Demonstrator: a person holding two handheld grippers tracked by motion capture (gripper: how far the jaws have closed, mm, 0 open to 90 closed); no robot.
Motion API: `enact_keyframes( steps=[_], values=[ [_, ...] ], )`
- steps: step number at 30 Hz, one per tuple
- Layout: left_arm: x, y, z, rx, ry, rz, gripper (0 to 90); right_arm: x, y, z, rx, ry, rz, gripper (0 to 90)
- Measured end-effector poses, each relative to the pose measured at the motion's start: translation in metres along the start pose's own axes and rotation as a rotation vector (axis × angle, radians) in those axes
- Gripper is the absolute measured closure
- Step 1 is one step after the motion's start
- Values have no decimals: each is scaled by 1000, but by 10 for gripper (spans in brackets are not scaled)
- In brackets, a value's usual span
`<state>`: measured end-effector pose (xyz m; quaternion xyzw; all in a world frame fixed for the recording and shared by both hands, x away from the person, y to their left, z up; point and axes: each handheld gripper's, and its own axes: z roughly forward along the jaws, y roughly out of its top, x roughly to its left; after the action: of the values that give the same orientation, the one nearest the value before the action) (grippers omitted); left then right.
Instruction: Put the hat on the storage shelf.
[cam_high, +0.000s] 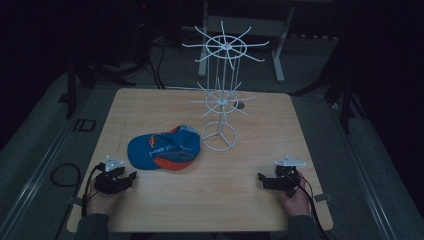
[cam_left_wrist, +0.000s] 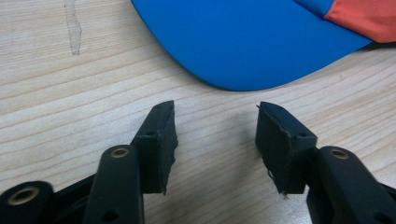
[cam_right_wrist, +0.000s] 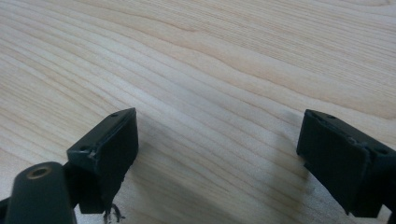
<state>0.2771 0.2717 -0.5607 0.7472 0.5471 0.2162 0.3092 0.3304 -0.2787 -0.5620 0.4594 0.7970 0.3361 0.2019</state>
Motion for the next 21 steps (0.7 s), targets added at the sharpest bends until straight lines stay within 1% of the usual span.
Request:
enact_keyframes(
  steps=[3,4,5,6,7,8,11,13,14,16,17,18,21],
  values=[
    [1,1,-1,7,-8,-2,547,0,0,0,0,0,0,125],
    [3,3,-2,20,-45,-28,569,0,0,0,0,0,0,125],
    [3,3,-2,20,-45,-28,582,0,0,0,0,0,0,125],
    [2,4,-4,28,-71,-26,583,0,0,0,0,0,0,125],
    [2,4,-4,28,-71,-26,584,0,0,0,0,0,0,125],
    [0,5,-5,30,-74,-16,583,0,0,0,0,0,0,125],
    [-5,13,-12,4,-101,0,576,0,0,0,0,0,0,125],
    [-8,20,-15,-11,-113,14,567,0,0,0,0,0,0,125],
    [-10,29,-17,-25,-122,26,561,0,0,0,-1,0,2,125],
    [-10,29,-17,-25,-122,26,561,0,0,0,-1,0,2,125],
    [-12,37,-18,-34,-134,43,561,0,0,0,-1,0,2,125],
    [-13,41,-18,-36,-138,56,561,0,0,0,-1,0,2,125],
    [-15,51,-16,-48,-157,74,561,0,0,0,0,0,2,126]
  ],
)
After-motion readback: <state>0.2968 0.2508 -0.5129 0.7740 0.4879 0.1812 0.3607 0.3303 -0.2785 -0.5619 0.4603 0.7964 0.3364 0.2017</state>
